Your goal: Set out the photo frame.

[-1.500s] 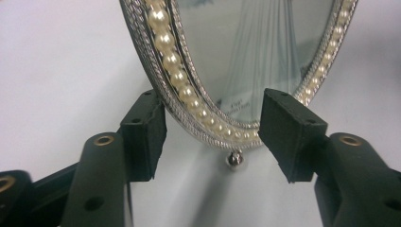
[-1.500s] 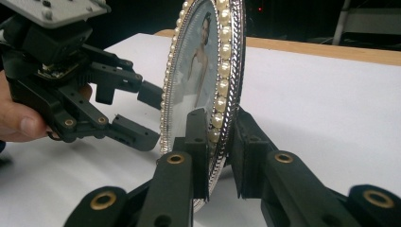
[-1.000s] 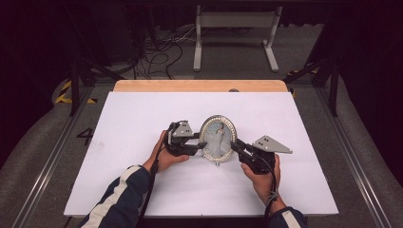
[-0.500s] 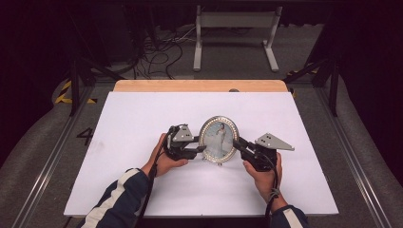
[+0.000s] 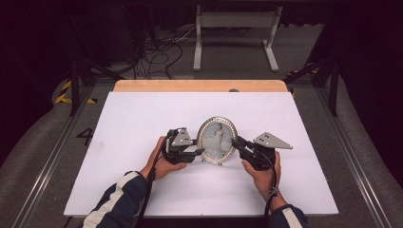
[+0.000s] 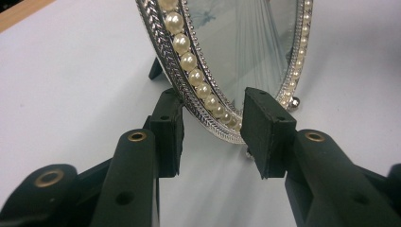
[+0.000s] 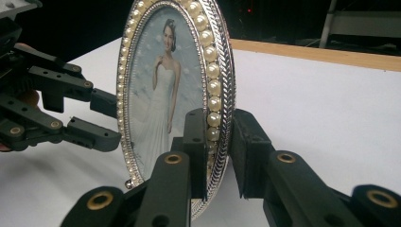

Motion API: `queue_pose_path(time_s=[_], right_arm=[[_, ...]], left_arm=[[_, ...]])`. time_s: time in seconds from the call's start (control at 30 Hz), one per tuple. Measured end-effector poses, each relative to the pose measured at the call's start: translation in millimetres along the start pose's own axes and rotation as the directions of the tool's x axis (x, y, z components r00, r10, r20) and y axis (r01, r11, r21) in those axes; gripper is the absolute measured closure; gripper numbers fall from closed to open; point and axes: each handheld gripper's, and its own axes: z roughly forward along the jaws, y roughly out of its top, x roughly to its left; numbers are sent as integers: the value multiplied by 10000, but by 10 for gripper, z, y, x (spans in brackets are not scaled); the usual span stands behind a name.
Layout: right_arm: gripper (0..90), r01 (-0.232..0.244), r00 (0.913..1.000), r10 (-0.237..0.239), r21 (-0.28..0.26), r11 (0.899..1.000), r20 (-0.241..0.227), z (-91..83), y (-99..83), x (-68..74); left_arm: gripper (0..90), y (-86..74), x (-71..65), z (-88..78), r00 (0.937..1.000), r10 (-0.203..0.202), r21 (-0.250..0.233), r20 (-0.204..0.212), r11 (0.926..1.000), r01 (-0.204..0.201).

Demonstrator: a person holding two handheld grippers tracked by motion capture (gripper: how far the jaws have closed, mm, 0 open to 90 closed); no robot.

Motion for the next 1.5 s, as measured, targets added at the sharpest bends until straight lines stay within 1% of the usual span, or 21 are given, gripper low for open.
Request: queue_pose_path(time_s=[0.03,0.1,0.2,0.4,0.57,0.73,0.8,0.83,0.9,0.97,1.03,1.07,1.1,1.17,1.23,1.27,1.3,1.33,1.37,1.47,1.5], right_arm=[[772,-29,10000,29,9,10000,-8,4,1,2],[771,-48,10000,48,7,10000,-19,15,2,1],[770,2,10000,-2,1,10000,11,19,4,-3],[768,0,10000,0,13,10000,-3,30,7,9],[766,96,9999,-96,73,9999,43,32,8,11],[762,236,9997,-236,117,9997,55,43,9,30],[758,351,9994,-352,145,9993,49,48,6,37],[757,396,9992,-397,158,9991,67,46,3,42],[756,390,9992,-391,141,9991,64,40,-3,38],[756,391,9992,-391,154,9991,20,33,-6,34],[756,474,9989,-475,189,9987,32,27,-7,40],[757,531,9986,-532,209,9984,34,26,-10,44],[757,531,9986,-532,209,9984,34,26,-10,44],[759,603,9982,-604,258,9978,1,24,-12,46],[759,659,9978,-659,268,9975,5,23,-11,46],[758,707,9975,-708,283,9971,16,23,-12,48],[757,778,9969,-780,314,9965,50,22,-15,47],[757,777,9969,-780,333,9964,55,21,-16,44],[757,777,9969,-780,333,9964,55,21,-16,44],[756,818,9966,-820,372,9960,35,20,-23,42],[756,916,9958,-919,406,9950,52,19,-26,42]], left_arm=[[606,-2,-8,8,9999,115,95,44,9999,-116],[615,-9,-33,18,9998,175,111,-17,9998,-175],[623,-14,-38,15,9999,106,90,-1,9999,-106],[624,-21,-66,6,9998,173,186,-37,9997,-173],[632,-27,-99,-19,9991,418,215,-28,9989,-417],[624,-46,-87,-16,9988,482,264,-22,9985,-481],[597,-42,-91,-35,9988,490,190,-47,9986,-489],[585,-36,-92,-63,9988,488,62,-37,9988,-488],[571,-31,-85,-104,9987,511,-63,-48,9987,-512],[571,-32,-75,-159,9993,365,-260,-98,9990,-368],[574,-33,-65,-210,9992,228,-462,-327,9986,-243],[581,-32,-53,-228,9995,92,-587,-306,9982,-110],[588,-32,-53,-228,9995,92,-587,-306,9982,-110],[606,-26,-40,-263,9996,-25,-864,-291,9963,0],[619,-24,-43,-263,9998,-1,-871,-206,9962,-17],[624,-23,-51,-257,9997,14,-804,-253,9968,-34],[660,-23,-48,-248,9995,29,-749,-304,9972,-52],[678,-32,-39,-231,9996,-102,-656,-268,9978,85],[696,-32,-39,-231,9996,-102,-656,-268,9978,85],[704,-38,-43,-216,9995,-4,-569,-309,9984,-14],[706,-37,-46,-216,9994,35,-518,-334,9986,-52]])
